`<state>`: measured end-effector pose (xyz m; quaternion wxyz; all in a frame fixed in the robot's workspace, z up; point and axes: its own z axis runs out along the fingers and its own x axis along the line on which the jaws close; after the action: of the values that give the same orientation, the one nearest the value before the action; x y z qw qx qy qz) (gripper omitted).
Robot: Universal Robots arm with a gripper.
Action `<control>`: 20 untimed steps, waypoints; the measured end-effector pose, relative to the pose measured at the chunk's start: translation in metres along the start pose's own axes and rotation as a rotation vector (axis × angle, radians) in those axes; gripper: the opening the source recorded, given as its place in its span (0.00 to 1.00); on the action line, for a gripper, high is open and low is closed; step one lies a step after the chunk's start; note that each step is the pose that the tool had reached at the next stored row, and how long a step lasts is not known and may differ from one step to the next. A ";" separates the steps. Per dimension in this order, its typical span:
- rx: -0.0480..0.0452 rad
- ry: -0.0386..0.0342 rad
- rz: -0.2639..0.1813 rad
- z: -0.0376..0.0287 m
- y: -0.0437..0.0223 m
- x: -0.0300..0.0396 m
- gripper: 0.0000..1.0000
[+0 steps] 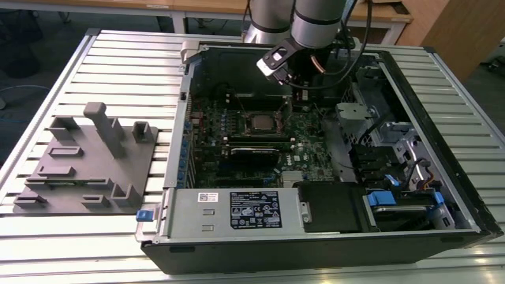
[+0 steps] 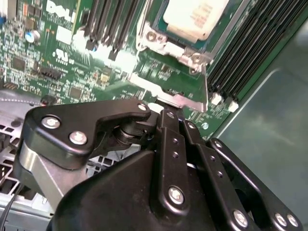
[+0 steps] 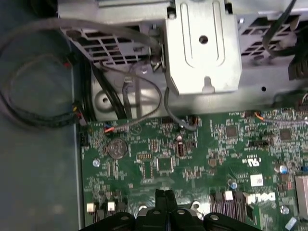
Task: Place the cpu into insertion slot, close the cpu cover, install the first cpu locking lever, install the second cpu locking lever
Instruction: 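Close the cpu cover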
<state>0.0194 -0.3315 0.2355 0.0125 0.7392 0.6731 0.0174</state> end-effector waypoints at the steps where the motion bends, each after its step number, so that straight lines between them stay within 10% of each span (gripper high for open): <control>1: 0.0000 -0.0001 0.001 -0.0001 -0.0020 -0.0002 0.10; 13: -0.0001 -0.0006 0.013 -0.0012 -0.0294 -0.0027 0.10; 20: -0.0001 -0.0006 0.013 -0.0012 -0.0300 -0.0028 0.10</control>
<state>-0.0108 -0.3315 0.2354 0.0127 0.7437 0.6682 0.0173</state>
